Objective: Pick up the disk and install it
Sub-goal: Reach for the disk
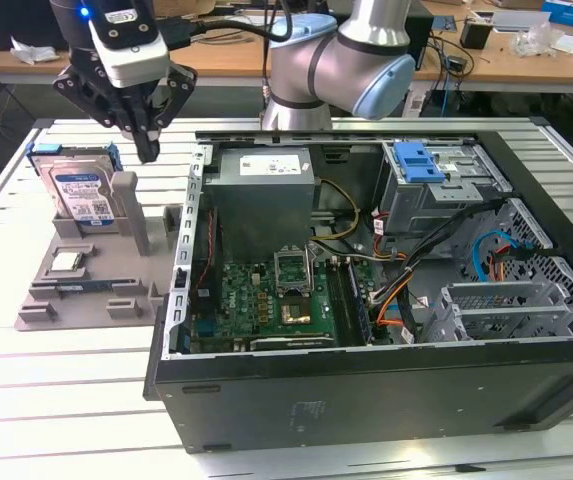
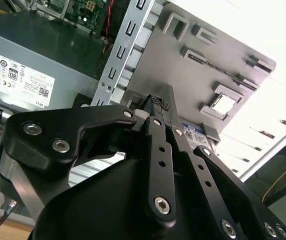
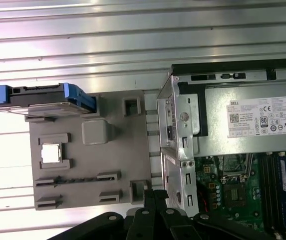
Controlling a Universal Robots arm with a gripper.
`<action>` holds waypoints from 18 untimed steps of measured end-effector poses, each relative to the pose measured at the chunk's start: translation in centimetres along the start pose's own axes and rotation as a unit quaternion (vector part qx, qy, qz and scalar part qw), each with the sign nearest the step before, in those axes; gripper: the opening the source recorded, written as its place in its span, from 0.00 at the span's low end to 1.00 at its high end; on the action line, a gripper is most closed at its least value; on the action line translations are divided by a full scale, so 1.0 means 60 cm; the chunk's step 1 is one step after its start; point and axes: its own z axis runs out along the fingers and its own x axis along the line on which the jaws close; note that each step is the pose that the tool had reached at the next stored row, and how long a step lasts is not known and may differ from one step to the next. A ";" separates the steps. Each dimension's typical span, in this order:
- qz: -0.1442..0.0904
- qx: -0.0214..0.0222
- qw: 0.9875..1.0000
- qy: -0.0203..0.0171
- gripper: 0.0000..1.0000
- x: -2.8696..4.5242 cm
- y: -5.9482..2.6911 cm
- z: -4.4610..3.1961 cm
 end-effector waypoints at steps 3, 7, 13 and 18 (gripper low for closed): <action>0.000 0.000 1.000 0.000 0.11 0.006 0.000 0.000; 0.000 0.000 1.000 0.000 0.11 0.021 -0.002 -0.001; 0.000 0.000 1.000 0.000 0.11 0.039 -0.003 -0.001; 0.000 0.000 1.000 0.000 0.11 0.053 -0.004 -0.001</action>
